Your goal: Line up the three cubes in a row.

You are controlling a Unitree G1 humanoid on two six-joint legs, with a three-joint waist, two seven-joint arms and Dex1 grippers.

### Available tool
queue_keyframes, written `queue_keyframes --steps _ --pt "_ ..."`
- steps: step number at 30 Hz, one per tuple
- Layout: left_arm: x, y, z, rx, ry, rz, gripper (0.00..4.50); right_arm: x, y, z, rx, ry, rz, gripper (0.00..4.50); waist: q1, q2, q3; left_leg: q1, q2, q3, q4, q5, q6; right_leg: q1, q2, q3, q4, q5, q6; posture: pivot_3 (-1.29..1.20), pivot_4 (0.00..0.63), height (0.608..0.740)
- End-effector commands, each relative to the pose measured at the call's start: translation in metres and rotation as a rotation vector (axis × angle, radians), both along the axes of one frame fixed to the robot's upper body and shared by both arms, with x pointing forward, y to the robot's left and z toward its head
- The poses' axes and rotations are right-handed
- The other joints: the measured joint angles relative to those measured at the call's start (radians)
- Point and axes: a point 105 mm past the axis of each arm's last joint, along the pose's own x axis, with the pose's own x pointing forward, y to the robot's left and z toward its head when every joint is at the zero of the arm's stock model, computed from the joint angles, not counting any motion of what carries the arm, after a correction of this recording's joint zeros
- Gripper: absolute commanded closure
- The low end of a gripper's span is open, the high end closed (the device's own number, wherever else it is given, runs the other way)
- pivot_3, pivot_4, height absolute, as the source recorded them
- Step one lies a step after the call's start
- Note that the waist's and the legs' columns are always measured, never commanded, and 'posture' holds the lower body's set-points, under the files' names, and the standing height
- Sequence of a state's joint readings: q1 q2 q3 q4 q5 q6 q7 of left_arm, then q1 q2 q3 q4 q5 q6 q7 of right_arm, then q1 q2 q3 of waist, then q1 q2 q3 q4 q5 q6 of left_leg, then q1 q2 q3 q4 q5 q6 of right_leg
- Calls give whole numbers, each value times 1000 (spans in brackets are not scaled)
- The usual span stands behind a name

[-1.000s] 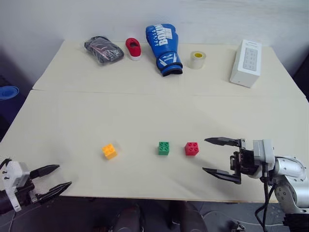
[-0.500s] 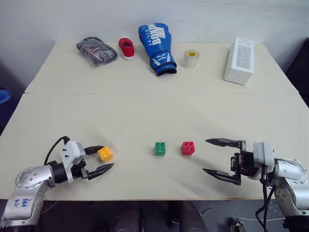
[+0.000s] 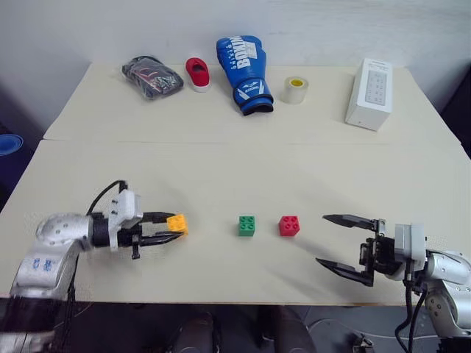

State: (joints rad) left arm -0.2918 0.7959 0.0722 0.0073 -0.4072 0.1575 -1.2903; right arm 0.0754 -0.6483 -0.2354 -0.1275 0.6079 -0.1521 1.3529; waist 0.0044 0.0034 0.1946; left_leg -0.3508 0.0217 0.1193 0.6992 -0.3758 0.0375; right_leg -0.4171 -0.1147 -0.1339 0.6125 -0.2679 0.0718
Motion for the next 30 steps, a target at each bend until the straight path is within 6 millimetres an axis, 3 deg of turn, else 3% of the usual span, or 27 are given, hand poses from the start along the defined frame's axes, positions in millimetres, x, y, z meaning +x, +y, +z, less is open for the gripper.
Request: queue_keyframes --steps 1,6,22,28,30 --pt "5 -5 -6 64 8 -111 2997 -1 -5 6 -2 -34 -3 0 -2 0 0 0 0 0 0 0 0 0 0 0 3 0 0 0 150 740" --pt "17 -6 -15 125 17 -160 2997 -4 -8 3 -12 -32 -6 0 -6 0 0 0 1 3 0 1 1 -1 3 1 3 0 0 0 150 740" --pt "28 -10 -27 139 -49 -182 2997 1 -10 0 -32 -34 -16 0 -4 0 0 -1 0 2 1 2 2 0 1 1 4 0 1 0 150 740" --pt "28 -5 -13 99 -87 -166 1030 4 -9 6 -37 -36 -6 0 -4 0 0 -1 0 2 2 2 2 0 1 1 4 0 1 0 150 740" --pt "20 10 -5 100 -91 -128 834 6 -14 14 -60 -44 -1 0 -6 0 0 -1 0 2 2 2 2 -1 1 1 4 0 1 0 150 740"
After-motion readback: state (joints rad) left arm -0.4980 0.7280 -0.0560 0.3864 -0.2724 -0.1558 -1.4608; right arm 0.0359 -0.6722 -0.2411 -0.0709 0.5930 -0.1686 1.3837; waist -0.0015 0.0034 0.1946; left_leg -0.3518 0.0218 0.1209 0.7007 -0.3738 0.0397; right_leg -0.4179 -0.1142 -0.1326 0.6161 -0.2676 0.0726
